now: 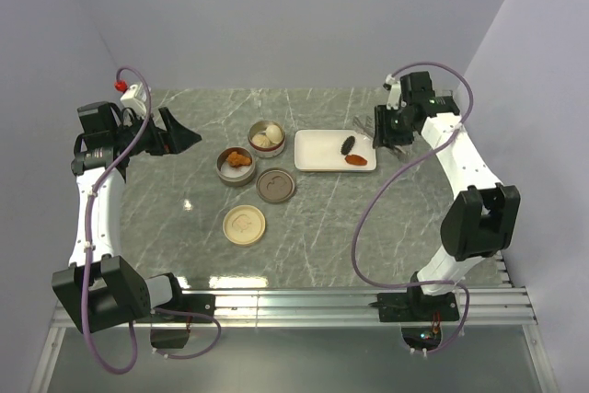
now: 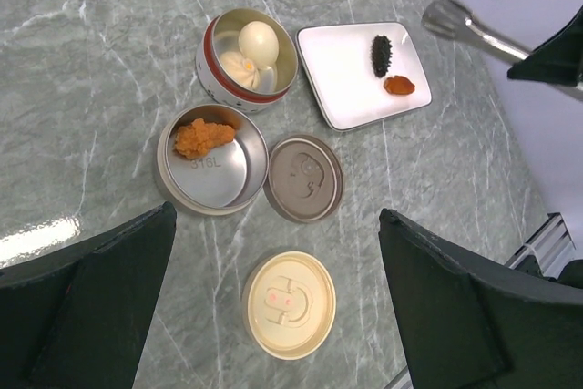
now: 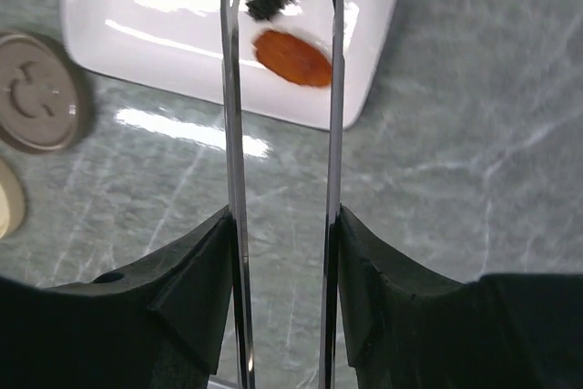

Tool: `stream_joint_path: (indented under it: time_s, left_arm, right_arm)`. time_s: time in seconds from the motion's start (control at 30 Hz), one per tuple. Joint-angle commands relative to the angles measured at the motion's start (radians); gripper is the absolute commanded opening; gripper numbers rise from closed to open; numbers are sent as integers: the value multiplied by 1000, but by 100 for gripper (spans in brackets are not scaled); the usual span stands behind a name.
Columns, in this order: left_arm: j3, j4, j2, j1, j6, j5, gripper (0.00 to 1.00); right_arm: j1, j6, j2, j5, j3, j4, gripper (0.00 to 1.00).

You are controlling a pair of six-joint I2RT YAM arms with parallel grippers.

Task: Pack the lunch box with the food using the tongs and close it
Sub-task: Pick up the food using the clamp

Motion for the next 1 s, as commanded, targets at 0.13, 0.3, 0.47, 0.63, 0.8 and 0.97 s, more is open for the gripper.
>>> stream_joint_path:
  time_s: [0.13, 0.3, 0.47, 0.63, 0.8, 0.97]
  left_arm:
    - [2, 42, -17, 4, -13, 26, 100]
    - [-12, 39, -32, 4, -1, 15, 99]
    - [-18, 34, -40, 4, 10, 11, 100]
    - [-21, 27, -38, 4, 19, 20, 99]
    - [-38, 39, -43, 6, 16, 20, 99]
    - [-39, 41, -43, 6, 17, 17, 99]
  right_arm:
    - [-7, 137, -43, 135, -78, 15, 50]
    - [-6, 177, -3, 102, -86, 34, 50]
    - [-4, 206, 28, 54, -74, 43, 52]
    - [-1, 226, 63, 20, -52, 28, 54]
    - [17, 240, 63, 30, -54, 46, 55]
    - [31, 252, 77, 36, -20, 49, 55]
